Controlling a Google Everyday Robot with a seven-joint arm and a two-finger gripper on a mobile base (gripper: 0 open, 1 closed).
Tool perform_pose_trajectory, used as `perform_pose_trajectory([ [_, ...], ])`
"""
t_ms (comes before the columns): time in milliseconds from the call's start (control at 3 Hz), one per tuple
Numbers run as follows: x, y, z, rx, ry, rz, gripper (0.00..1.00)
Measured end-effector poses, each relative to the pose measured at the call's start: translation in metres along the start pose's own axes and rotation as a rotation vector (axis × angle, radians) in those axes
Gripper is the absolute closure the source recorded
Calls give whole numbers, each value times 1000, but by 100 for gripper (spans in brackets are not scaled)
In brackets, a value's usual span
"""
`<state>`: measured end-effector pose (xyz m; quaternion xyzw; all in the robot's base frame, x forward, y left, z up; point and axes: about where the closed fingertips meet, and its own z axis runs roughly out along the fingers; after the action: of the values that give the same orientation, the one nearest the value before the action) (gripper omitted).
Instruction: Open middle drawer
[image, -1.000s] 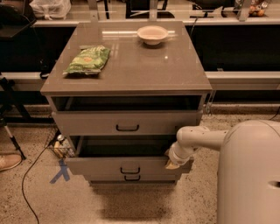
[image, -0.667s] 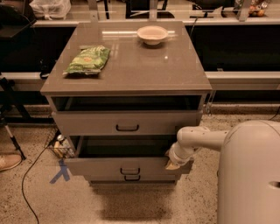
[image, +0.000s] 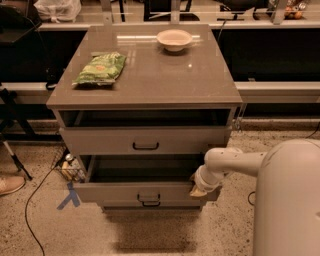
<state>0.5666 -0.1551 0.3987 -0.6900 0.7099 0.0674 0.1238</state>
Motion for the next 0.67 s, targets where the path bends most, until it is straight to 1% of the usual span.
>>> perform_pose_trajectory([
  [333,1,8,2,-4,-5,18,100],
  [667,0,8,0,-4,-5,18,82],
])
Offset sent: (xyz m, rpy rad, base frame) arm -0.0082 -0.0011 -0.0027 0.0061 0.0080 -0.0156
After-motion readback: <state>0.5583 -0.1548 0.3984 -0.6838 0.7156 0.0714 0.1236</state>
